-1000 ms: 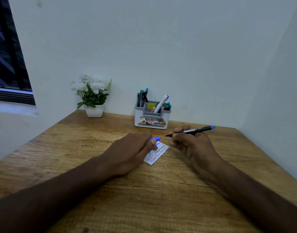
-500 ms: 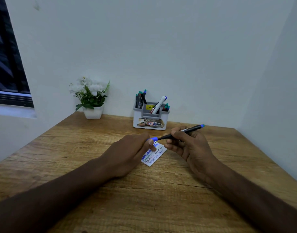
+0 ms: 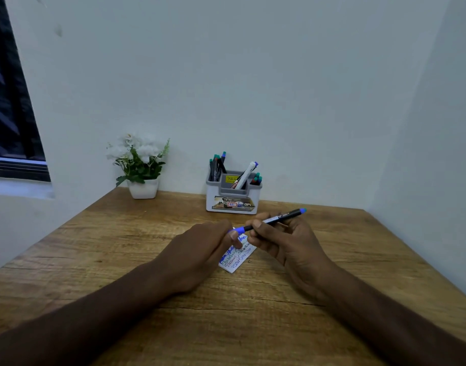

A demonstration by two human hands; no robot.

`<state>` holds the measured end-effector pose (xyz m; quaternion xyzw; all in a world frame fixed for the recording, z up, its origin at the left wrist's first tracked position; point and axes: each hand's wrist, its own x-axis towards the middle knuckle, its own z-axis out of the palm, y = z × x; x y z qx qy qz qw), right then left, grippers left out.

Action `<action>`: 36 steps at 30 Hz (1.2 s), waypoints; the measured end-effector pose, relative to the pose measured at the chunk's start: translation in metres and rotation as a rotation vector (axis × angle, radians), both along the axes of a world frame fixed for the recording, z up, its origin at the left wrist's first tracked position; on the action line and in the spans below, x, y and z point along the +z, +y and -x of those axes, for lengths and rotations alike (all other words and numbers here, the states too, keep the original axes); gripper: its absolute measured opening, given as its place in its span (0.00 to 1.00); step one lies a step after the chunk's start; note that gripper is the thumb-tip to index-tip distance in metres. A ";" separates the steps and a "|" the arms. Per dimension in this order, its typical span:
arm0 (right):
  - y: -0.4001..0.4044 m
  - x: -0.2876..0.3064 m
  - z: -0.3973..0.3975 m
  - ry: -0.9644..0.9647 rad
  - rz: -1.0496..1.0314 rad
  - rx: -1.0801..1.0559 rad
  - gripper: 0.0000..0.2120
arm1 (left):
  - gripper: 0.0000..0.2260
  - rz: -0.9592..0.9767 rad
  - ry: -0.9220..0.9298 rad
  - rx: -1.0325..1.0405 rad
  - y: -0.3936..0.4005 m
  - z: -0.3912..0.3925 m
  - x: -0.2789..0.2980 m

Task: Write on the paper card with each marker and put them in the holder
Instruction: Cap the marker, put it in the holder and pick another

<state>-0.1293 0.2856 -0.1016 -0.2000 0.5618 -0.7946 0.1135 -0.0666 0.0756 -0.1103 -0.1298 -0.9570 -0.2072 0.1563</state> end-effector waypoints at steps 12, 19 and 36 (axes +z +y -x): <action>-0.001 -0.004 0.002 -0.035 -0.043 -0.059 0.18 | 0.15 0.025 0.019 0.036 0.002 0.002 -0.002; -0.005 -0.001 -0.002 0.044 -0.086 -0.042 0.18 | 0.12 -0.029 -0.013 0.006 0.000 0.004 -0.002; -0.007 0.094 0.084 0.755 -0.546 -0.755 0.10 | 0.15 0.038 0.001 -0.209 -0.023 0.014 -0.002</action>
